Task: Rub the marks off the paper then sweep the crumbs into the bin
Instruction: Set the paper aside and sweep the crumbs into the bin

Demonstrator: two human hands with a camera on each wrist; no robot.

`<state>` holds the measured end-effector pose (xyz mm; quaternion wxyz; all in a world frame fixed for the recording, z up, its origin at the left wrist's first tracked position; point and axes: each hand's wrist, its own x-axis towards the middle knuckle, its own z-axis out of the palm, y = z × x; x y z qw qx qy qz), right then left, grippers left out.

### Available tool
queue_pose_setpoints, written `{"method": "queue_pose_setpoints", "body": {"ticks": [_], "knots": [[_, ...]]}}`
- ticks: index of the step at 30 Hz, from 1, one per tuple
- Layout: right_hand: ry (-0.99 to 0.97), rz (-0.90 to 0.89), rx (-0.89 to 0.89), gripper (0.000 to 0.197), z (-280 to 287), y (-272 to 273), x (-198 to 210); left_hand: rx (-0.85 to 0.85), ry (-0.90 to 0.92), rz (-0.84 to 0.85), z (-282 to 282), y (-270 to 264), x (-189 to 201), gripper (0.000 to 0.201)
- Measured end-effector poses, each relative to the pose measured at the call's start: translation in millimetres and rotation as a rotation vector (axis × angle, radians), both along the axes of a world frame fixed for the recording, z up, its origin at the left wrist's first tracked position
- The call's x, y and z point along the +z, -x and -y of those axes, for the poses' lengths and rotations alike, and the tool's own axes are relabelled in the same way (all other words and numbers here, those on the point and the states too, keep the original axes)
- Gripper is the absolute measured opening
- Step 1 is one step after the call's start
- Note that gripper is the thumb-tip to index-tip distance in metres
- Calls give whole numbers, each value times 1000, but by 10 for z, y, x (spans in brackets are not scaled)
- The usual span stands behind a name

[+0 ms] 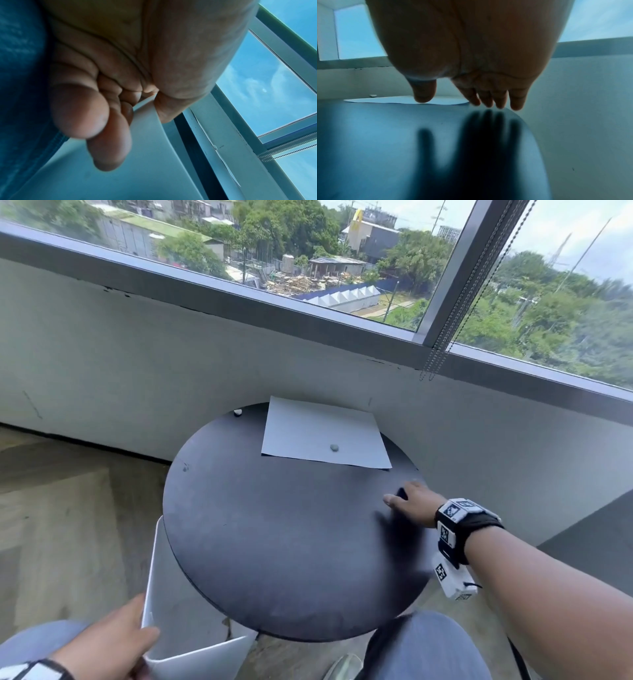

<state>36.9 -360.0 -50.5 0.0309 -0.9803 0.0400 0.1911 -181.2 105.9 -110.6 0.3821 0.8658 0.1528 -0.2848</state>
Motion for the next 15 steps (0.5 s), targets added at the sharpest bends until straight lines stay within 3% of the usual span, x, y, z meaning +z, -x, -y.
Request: {"method": "queue_pose_setpoints", "body": {"ticks": [2, 4, 7, 9, 12, 15], "knots": [[9, -33, 75, 82, -171, 85, -106, 4, 1, 9, -40, -20, -99, 52], [-17, -81, 256, 94, -586, 349, -68, 10, -5, 4, 48, 1, 32, 39], [-138, -157, 633, 87, -1162, 839, 128, 5, 42, -52, 170, 51, 206, 30], [-297, -177, 716, 82, -1262, 961, 223, 3, 69, -45, 206, 60, 277, 30], [-372, -5, 485, 76, -1014, 717, 279, 12, 84, -59, 214, 73, 290, 27], [-210, 56, 107, 83, -396, 304, 141, 24, 77, -71, 211, 74, 263, 25]]}}
